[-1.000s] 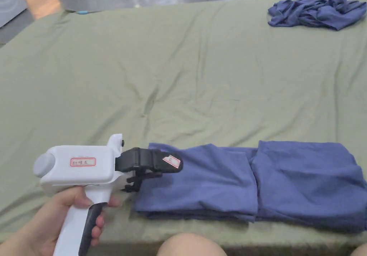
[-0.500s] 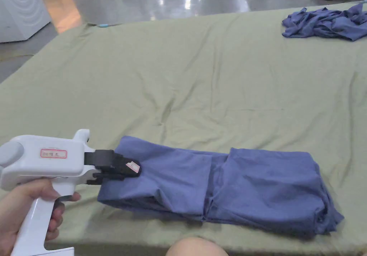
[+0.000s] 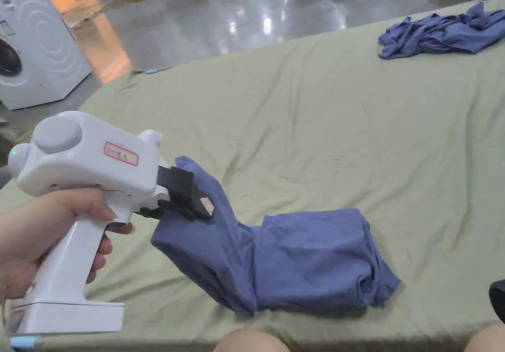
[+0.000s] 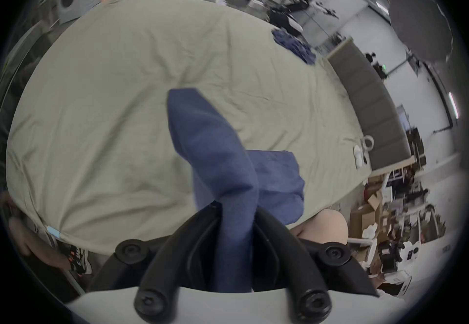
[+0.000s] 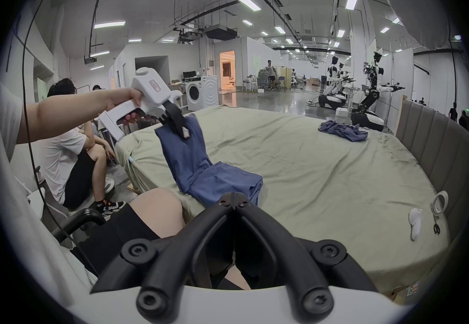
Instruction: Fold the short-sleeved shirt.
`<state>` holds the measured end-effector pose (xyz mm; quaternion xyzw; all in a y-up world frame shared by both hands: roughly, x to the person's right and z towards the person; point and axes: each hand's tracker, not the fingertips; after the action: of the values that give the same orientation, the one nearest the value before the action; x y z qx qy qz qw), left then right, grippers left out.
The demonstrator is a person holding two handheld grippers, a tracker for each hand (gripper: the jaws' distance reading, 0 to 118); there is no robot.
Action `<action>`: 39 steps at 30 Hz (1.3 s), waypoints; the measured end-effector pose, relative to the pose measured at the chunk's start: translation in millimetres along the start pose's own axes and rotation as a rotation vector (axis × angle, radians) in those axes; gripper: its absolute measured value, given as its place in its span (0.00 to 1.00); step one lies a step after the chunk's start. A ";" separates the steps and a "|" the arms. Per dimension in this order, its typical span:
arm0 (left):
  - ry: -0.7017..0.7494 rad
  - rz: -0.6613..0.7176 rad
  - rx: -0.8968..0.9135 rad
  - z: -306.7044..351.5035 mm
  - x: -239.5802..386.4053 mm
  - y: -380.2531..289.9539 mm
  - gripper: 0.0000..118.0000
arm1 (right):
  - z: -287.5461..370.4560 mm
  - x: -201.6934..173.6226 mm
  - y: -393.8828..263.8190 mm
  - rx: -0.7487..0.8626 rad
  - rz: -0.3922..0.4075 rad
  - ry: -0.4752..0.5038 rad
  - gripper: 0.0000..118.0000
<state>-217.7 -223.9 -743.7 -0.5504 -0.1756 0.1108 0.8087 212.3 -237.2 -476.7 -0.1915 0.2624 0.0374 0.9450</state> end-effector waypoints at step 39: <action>-0.272 -0.130 -0.062 -170.1 138.8 -20.9 0.01 | 2.6 20.0 -4.5 -0.063 -0.143 -0.020 0.02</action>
<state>-22.2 -324.7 -758.3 -0.5425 -0.3221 0.1262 0.7655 231.5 -240.9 -483.3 -0.2389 0.2373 -0.0202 0.9414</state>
